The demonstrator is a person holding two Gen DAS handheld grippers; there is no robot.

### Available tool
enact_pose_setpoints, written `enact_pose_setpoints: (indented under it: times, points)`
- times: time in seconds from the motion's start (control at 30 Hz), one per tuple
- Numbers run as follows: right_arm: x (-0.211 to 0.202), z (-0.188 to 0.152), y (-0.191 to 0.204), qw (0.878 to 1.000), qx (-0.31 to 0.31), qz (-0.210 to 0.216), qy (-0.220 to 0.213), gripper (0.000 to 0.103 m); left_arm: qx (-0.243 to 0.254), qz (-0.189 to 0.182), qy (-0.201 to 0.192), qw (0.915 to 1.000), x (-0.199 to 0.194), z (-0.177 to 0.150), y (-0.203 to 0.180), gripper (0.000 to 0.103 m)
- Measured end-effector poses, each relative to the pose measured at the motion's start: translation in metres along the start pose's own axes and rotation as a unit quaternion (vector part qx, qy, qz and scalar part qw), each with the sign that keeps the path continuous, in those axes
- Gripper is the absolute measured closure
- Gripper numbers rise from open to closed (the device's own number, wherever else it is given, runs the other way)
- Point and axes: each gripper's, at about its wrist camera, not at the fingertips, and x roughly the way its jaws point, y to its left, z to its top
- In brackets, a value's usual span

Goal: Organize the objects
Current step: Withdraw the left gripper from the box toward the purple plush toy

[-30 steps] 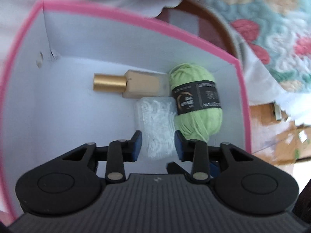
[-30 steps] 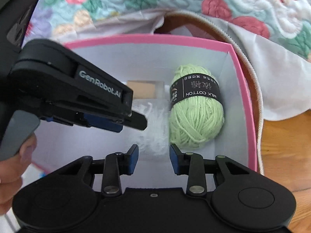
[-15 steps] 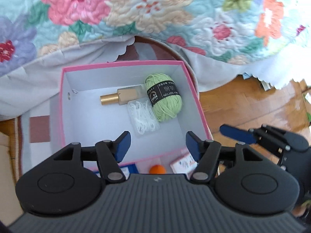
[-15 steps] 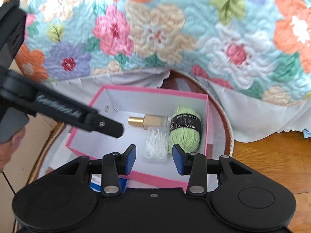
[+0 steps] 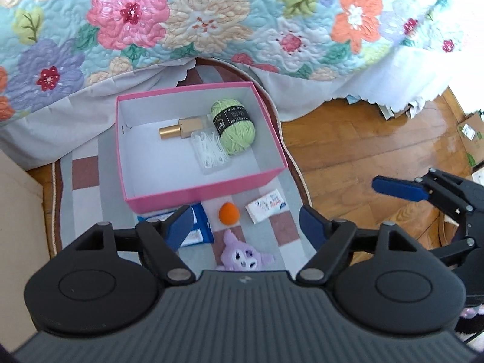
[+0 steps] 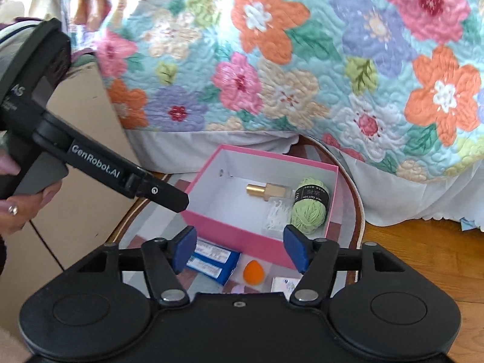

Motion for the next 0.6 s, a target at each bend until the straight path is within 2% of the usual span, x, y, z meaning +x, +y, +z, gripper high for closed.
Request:
enact_pose_setpoints:
  times: [0.07,0.13,0.17,0.27,0.43,0.6]
  points:
    - [-0.012,-0.009,0.002,1.000,-0.007,0.003,-0.008,0.026,0.004,-0.001,-0.001,1.0000,-0.008,-0.008,-0.006,0.024]
    - [-0.021,-0.020,0.005,1.000,-0.011,0.007,-0.016,0.016,0.001,-0.006,-0.012,0.9999,-0.017,-0.019,-0.010,0.020]
    - [-0.024,-0.026,0.007,1.000,-0.015,0.010,-0.020,0.015,0.001,-0.009,-0.018,0.9998,-0.020,-0.024,-0.012,0.016]
    - [-0.026,-0.045,0.011,0.999,-0.028,0.016,-0.030,0.012,0.005,-0.004,-0.025,0.9997,-0.022,-0.042,-0.017,0.014]
    - [-0.016,-0.079,0.013,0.998,-0.042,0.031,-0.031,0.011,0.012,0.001,-0.007,0.9999,-0.007,-0.070,-0.019,0.010]
    - [-0.002,-0.111,0.009,0.997,-0.046,0.044,-0.038,0.011,-0.007,-0.007,0.009,0.9999,0.021,-0.096,-0.007,0.006]
